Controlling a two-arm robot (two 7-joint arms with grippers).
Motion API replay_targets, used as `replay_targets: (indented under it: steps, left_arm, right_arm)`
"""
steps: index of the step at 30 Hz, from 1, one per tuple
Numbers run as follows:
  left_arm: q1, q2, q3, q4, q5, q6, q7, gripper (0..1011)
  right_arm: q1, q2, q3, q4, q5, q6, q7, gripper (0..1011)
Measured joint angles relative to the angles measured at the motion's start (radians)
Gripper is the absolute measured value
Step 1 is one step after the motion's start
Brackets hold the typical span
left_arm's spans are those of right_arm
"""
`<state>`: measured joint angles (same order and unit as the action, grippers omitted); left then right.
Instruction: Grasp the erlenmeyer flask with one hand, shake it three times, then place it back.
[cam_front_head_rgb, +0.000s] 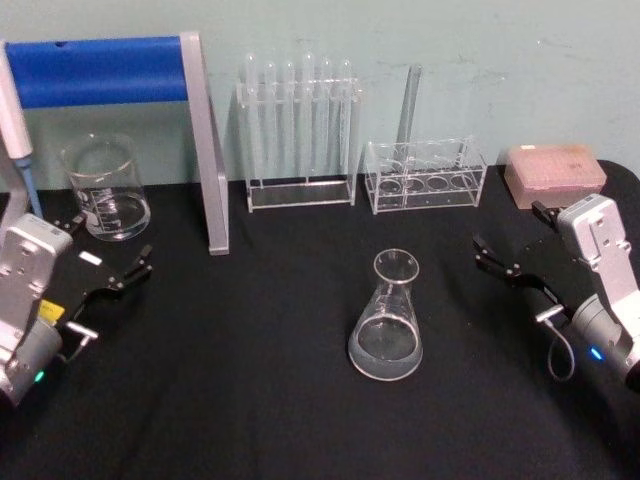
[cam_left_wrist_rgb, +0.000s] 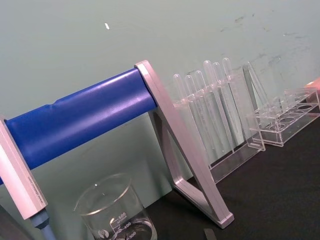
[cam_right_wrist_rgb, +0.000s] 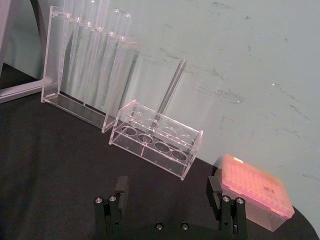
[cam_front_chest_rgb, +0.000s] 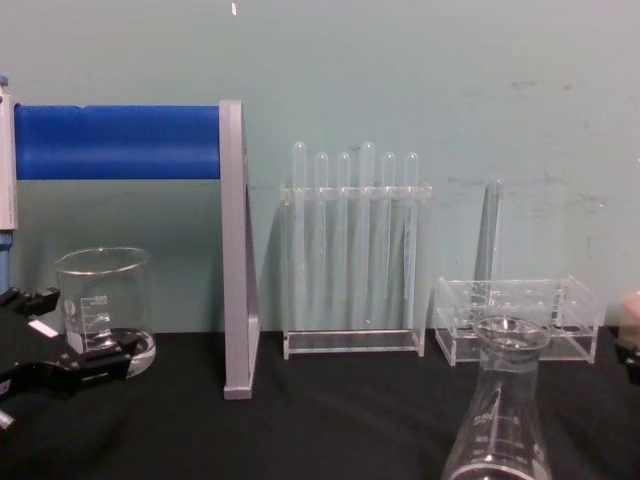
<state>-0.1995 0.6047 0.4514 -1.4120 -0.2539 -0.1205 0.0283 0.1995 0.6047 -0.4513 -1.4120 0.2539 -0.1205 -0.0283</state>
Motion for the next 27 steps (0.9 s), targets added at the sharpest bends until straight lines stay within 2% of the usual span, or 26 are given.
replay_targets:
  steps: [4, 11, 18, 21, 27]
  left_arm:
    - [0.0, 0.0, 0.0, 0.0, 0.0, 0.0, 0.0, 1001]
    - [0.0, 0.0, 0.0, 0.0, 0.0, 0.0, 0.0, 1001]
    - [0.0, 0.0, 0.0, 0.0, 0.0, 0.0, 0.0, 1001]
    - [0.0, 0.0, 0.0, 0.0, 0.0, 0.0, 0.0, 1001]
    - [0.0, 0.0, 0.0, 0.0, 0.0, 0.0, 0.0, 1001]
  right_arm:
    - [-0.01, 0.003, 0.01, -0.011, 0.001, 0.0, 0.01, 1000]
    - [-0.059, 0.022, 0.044, -0.066, 0.027, 0.004, 0.045, 1000]
    - [-0.137, 0.048, 0.088, -0.149, 0.095, 0.016, 0.097, 1000]
    - [-0.179, 0.057, 0.113, -0.195, 0.148, 0.02, 0.139, 1000]
    - [-0.219, 0.061, 0.131, -0.243, 0.203, 0.026, 0.199, 1000]
